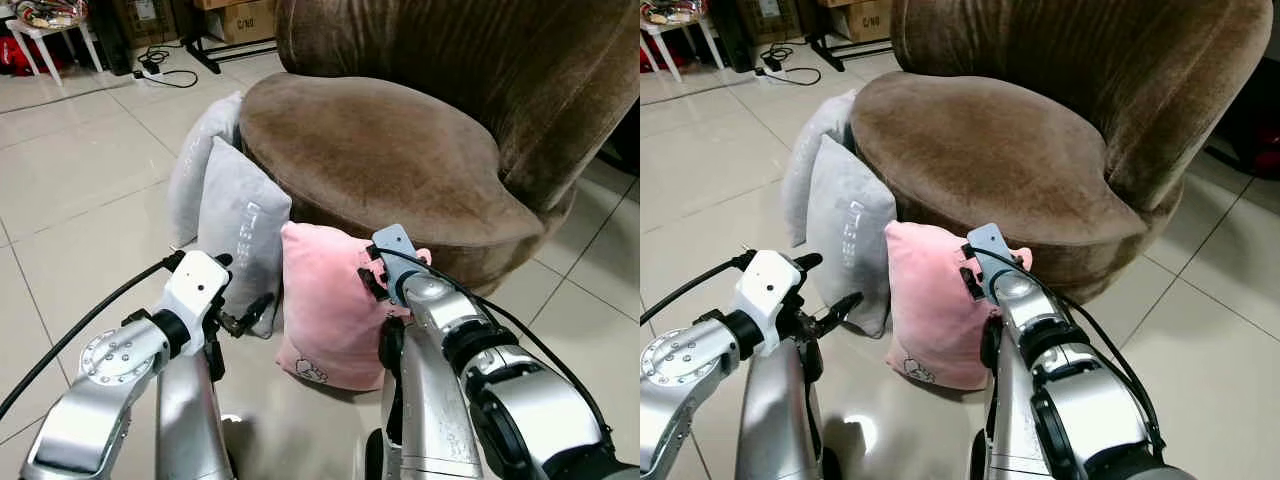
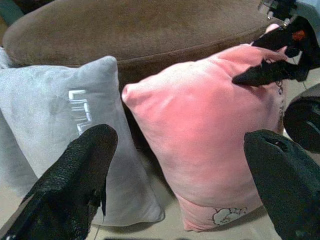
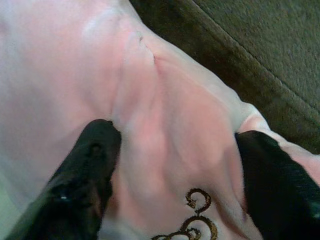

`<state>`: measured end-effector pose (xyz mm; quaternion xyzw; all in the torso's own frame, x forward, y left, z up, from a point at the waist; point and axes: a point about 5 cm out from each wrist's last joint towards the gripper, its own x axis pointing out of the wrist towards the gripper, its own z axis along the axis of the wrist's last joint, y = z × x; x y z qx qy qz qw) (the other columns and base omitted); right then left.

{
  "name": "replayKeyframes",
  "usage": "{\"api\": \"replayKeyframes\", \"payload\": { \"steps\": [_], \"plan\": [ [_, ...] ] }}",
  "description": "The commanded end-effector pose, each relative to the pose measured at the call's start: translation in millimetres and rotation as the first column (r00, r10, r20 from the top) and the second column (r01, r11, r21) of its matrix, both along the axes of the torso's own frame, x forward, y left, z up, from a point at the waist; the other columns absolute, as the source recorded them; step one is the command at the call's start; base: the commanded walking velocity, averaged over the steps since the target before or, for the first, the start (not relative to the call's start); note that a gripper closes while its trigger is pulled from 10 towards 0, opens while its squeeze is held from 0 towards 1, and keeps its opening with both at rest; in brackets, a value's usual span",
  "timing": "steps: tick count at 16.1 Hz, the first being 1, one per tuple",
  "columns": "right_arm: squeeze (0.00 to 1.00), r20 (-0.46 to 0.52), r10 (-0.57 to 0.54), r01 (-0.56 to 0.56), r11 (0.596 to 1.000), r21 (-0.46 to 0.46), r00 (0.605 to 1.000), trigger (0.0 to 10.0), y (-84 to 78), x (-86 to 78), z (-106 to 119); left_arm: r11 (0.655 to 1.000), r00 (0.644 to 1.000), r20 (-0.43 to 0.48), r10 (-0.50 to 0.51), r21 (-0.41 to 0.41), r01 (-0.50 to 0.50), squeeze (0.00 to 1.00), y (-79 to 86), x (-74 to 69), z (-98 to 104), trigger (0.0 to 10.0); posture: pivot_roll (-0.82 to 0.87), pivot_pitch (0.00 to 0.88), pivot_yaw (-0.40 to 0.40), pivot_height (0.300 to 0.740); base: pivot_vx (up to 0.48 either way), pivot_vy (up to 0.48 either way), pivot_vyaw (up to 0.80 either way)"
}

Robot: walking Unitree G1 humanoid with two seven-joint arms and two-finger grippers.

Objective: Move the pillow to the sofa from floor

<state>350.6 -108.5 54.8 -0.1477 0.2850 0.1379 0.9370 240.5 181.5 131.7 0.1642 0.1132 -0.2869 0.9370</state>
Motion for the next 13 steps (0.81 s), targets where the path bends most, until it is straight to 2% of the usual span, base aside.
{"api": "replayKeyframes", "payload": {
  "steps": [1,4,9,13],
  "plan": [
    [0.0,0.004,-0.021,0.02,0.999,0.025,1.0,0.0,1.1,2.5,3,1.0,1.0,-0.017,0.008,-0.003,-0.008,0.0,4.3,1.4,0,10.0,-0.09,0.0,-0.001,0.366,0.0,0.0,0.0],
    [0.0,0.023,0.016,-0.017,0.999,0.045,1.0,0.0,6.5,4.6,7,1.0,1.0,-0.029,0.002,-0.01,-0.002,0.0,6.2,-0.6,1,10.0,-0.09,0.0,-0.012,0.366,0.0,0.0,0.0],
    [0.0,0.029,0.042,-0.042,0.999,-0.003,0.999,0.0,4.9,4.9,6,1.0,0.999,-0.038,0.004,-0.012,-0.004,0.0,6.3,-1.6,-1,10.0,-0.09,0.0,-0.025,0.366,0.0,0.0,0.0],
    [0.0,0.013,0.056,-0.056,0.998,-0.036,0.998,0.0,9.0,-0.2,0,1.0,0.998,-0.067,-0.004,-0.004,0.004,0.0,8.7,-10.0,-4,10.0,-0.07,0.0,-0.034,0.366,0.0,0.0,0.0]
  ]
}}
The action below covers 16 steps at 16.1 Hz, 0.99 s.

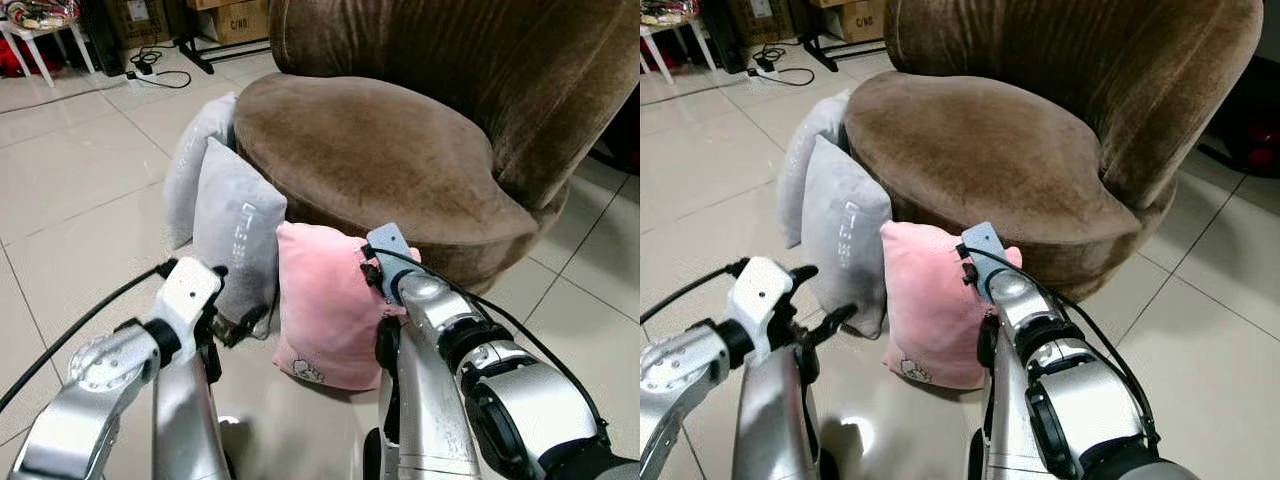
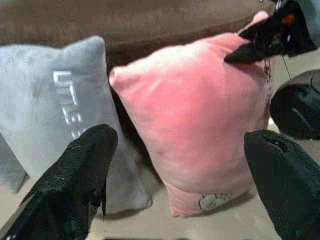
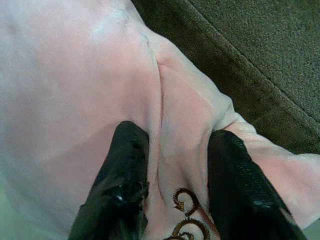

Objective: Move the pillow to the sofa from floor

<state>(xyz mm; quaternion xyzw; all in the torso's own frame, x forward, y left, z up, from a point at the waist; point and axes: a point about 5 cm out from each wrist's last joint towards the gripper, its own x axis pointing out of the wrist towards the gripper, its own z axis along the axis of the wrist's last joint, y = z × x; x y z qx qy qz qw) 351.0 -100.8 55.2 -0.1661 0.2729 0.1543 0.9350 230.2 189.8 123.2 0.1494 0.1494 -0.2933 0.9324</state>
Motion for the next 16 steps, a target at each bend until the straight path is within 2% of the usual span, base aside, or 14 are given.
{"api": "replayKeyframes", "payload": {
  "steps": [1,11,12,13,16],
  "plan": [
    [0.0,-0.01,0.013,-0.013,1.0,-0.016,1.0,0.0,2.7,-1.7,-2,1.0,1.0,0.01,0.001,0.004,-0.001,0.0,1.7,-0.7,5,10.0,-0.06,0.0,-0.025,0.366,0.0,0.0,0.0],
    [0.0,-0.013,0.003,-0.003,1.0,-0.013,1.0,0.0,8.4,-7.1,-9,0.999,1.0,-0.004,-0.027,0.027,0.027,0.0,5.3,-1.6,9,10.0,-0.05,0.0,-0.002,0.366,0.0,0.0,0.0],
    [0.0,-0.009,0.016,-0.016,1.0,0.003,1.0,0.0,9.8,-7.7,-9,0.999,1.0,-0.001,-0.027,0.03,0.027,0.0,5.4,-1.1,9,10.0,-0.05,0.0,-0.002,0.366,0.0,0.0,0.0],
    [0.0,0.012,0.058,-0.059,0.996,0.07,0.998,0.0,15.2,-8.5,-8,0.999,1.0,0.023,-0.012,0.033,0.011,0.0,6.1,1.6,12,10.0,-0.04,0.0,0.008,0.366,0.0,0.0,0.0],
    [0.0,0.124,0.094,-0.118,0.971,0.208,0.988,0.0,16.4,-6.2,4,0.995,0.99,0.102,0.097,0.021,-0.1,0.0,13.7,8.9,18,10.0,-0.03,0.0,0.012,0.366,0.0,0.0,0.0]
  ]
}}
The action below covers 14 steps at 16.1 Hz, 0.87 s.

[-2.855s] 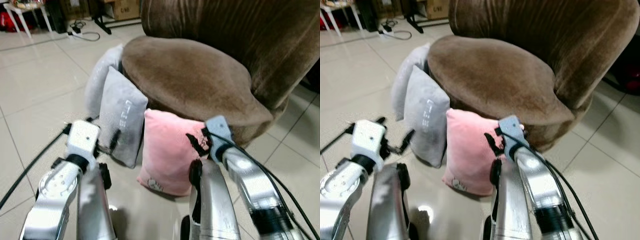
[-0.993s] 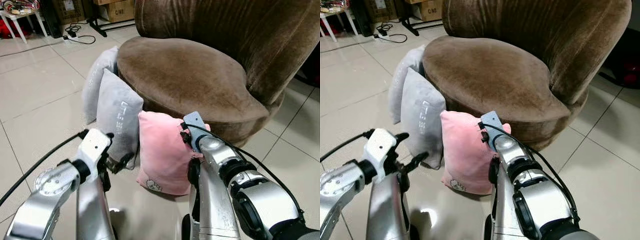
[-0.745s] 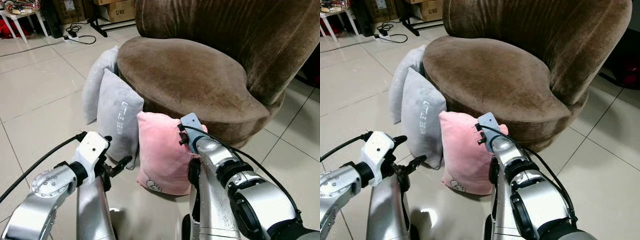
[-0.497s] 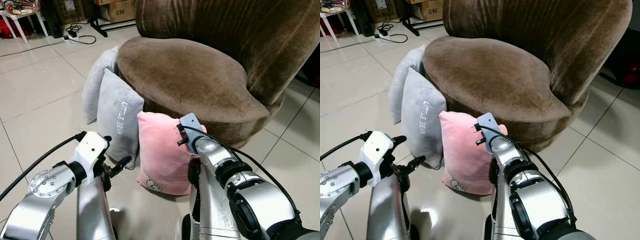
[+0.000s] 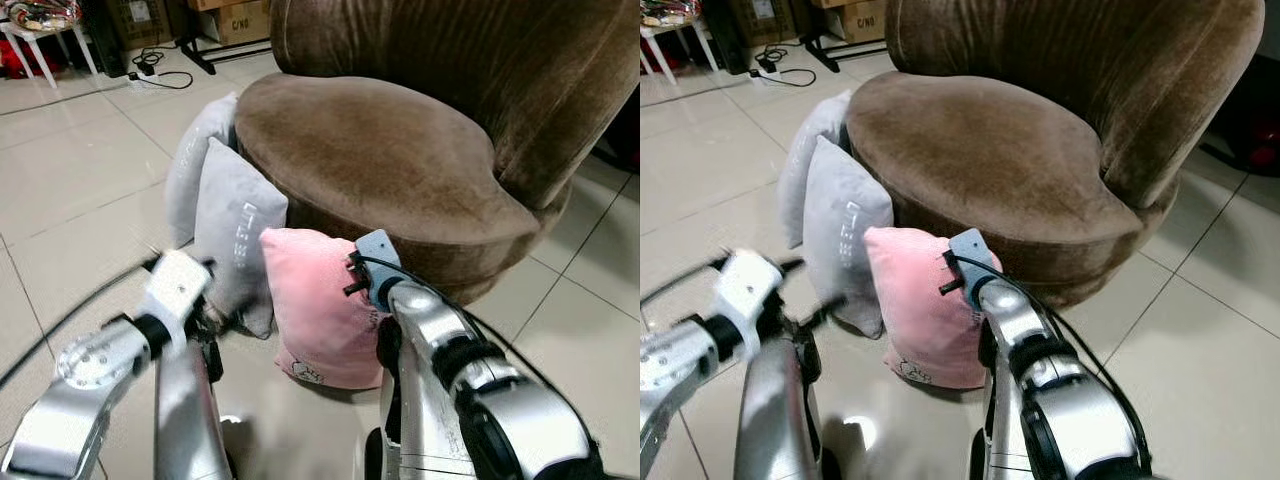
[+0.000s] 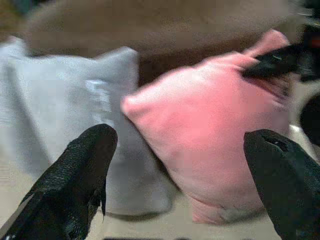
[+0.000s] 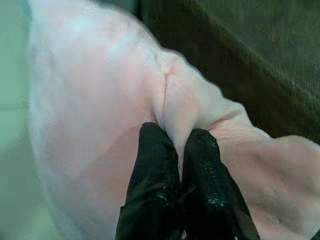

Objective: Move the pillow to the sofa from floor

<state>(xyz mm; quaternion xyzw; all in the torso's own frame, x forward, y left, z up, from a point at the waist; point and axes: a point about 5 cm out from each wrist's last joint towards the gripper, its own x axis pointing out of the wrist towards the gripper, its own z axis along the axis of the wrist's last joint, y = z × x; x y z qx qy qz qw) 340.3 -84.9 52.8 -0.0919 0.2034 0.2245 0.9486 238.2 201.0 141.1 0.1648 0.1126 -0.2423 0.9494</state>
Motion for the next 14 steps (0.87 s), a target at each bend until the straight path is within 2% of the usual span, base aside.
{"api": "replayKeyframes", "payload": {
  "steps": [1,3,5,6,7,8,9,10,12,13,14],
  "plan": [
    [0.0,0.05,0.001,-0.003,0.999,0.046,0.999,0.0,-0.9,5.1,11,0.999,0.999,0.016,0.033,0.006,-0.033,0.0,4.1,1.6,1,10.0,-0.03,0.0,0.012,0.366,0.0,0.0,0.0],
    [0.0,0.133,-0.029,0.014,0.993,0.116,0.991,0.0,-9.9,7.3,24,0.997,0.995,0.057,0.08,0.004,-0.08,0.0,7.7,5.4,5,10.0,-0.03,0.0,0.018,0.366,0.0,0.0,0.0],
    [0.0,0.268,-0.096,0.03,0.97,0.242,0.959,0.0,-24.0,8.1,56,0.992,0.987,0.108,0.122,-0.005,-0.123,0.0,10.9,10.5,12,10.0,-0.04,0.0,0.03,0.366,0.0,0.0,0.0],
    [0.0,0.382,-0.2,0.038,0.919,0.391,0.902,2.4,-43.0,7.3,99,0.991,0.981,0.141,0.133,-0.009,-0.133,0.0,11.7,14.5,18,10.0,-0.05,0.0,0.036,0.366,0.0,0.0,0.0],
    [0.0,0.451,-0.27,0.009,0.865,0.501,0.851,10.0,-59.5,0.7,135,0.99,0.976,0.17,0.137,-0.008,-0.137,0.0,11.9,18.0,24,10.0,-0.05,0.0,0.038,0.366,0.0,0.0,0.0],
    [0.0,0.507,-0.302,-0.023,0.842,0.539,0.807,10.0,-72.4,-6.2,163,0.991,0.972,0.195,0.135,-0.008,-0.136,0.0,11.6,21.1,30,10.0,-0.06,0.0,0.041,0.366,0.0,0.0,0.0],
    [0.0,0.609,-0.365,-0.073,0.816,0.574,0.704,10.0,-90.9,-15.8,216,0.991,0.962,0.24,0.134,-0.023,-0.132,0.0,10.2,26.5,44,10.0,-0.07,0.0,0.046,0.37,0.0,0.0,0.0],
    [0.0,0.646,-0.394,-0.097,0.803,0.588,0.654,10.0,-96.5,-20.5,238,0.991,0.958,0.256,0.13,-0.03,-0.127,0.0,9.2,28.1,49,10.0,-0.07,0.0,0.046,0.375,0.0,0.0,0.0],
    [0.0,0.679,-0.444,-0.129,0.775,0.618,0.584,10.0,-102.4,-25.3,272,0.992,0.95,0.286,0.124,-0.035,-0.119,0.0,6.9,31.9,59,10.0,-0.06,0.0,0.038,0.39,0.0,0.0,0.0],
    [0.0,0.667,-0.432,-0.124,0.777,0.617,0.607,10.0,-96.9,-26.2,275,0.991,0.942,0.307,0.133,-0.039,-0.127,0.0,6.0,35.8,64,10.0,-0.06,0.0,0.029,0.4,0.0,0.0,0.0],
    [0.0,0.648,-0.387,-0.088,0.813,0.575,0.656,10.0,-90.1,-25.6,261,0.991,0.941,0.31,0.137,-0.037,-0.132,0.0,5.6,36.8,65,10.0,-0.06,0.0,0.028,0.41,0.0,0.0,0.0]
  ]
}}
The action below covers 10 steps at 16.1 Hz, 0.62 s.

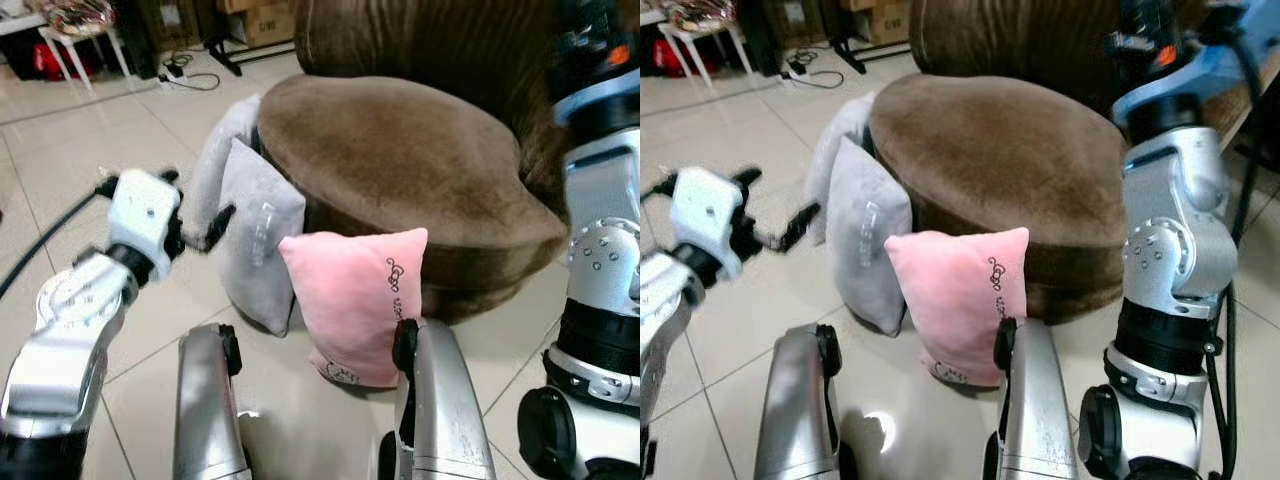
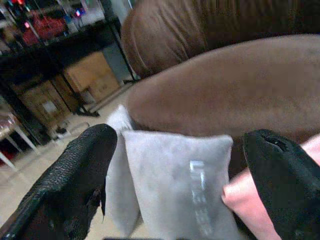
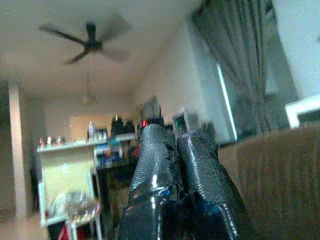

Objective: Move the pillow to the sofa from floor

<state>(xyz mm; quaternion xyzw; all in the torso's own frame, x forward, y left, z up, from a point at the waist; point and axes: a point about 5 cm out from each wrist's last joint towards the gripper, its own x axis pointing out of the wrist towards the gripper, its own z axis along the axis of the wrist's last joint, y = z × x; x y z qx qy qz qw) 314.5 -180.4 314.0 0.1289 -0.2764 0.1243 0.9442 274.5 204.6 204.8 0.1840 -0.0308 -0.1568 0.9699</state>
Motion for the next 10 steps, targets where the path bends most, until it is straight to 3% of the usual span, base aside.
{"api": "replayKeyframes", "payload": {
  "steps": [1,2,3,4,6,7,10],
  "plan": [
    [0.0,-0.111,0.013,-0.025,0.994,-0.111,0.994,10.0,12.1,0.4,-18,1.0,1.0,-0.006,0.016,0.007,-0.016,0.0,1.6,0.0,-1,10.0,-0.06,0.0,0.029,0.42,0.0,0.0,0.0],
    [0.0,-0.257,-0.02,-0.046,0.967,-0.25,0.966,10.0,21.1,3.4,-51,1.0,1.0,-0.024,0.011,0.025,-0.01,0.0,1.4,-0.5,-5,10.0,-0.06,0.0,0.031,0.43,0.0,0.0,0.0],
    [0.0,-0.381,-0.076,-0.048,0.951,-0.307,0.921,10.0,22.7,5.5,-82,0.999,0.999,-0.041,0.008,0.045,-0.006,0.0,1.5,-0.2,-10,10.0,-0.07,0.0,0.034,0.435,0.0,0.0,0.0],
    [0.0,-0.474,-0.119,-0.048,0.944,-0.326,0.872,10.0,21.9,5.6,-107,0.998,0.998,-0.056,0.004,0.061,-0.001,0.0,1.5,1.0,-13,10.0,-0.07,0.0,0.033,0.435,0.0,0.0,0.0],
    [0.0,-0.582,-0.115,-0.153,0.907,-0.391,0.805,10.0,31.8,-0.9,-152,0.996,0.994,-0.105,-0.032,0.078,0.04,0.0,0.0,3.8,-25,10.0,-0.08,0.0,0.042,0.435,0.0,0.0,0.0],
    [0.97,-0.622,-0.129,-0.203,0.878,-0.434,0.772,10.0,37.3,-3.0,-172,0.994,0.991,-0.13,-0.042,0.097,0.055,0.0,-1.0,4.8,-31,10.0,-0.1,0.0,0.049,0.435,0.0,0.0,0.0],
    [1.0,-0.675,-0.169,-0.257,0.837,-0.483,0.719,10.0,48.9,-5.5,-200,0.994,0.987,-0.152,-0.047,0.093,0.062,0.0,-6.9,3.8,-39,10.0,-0.09,0.0,0.038,0.435,0.0,0.0,0.0]
  ]
}}
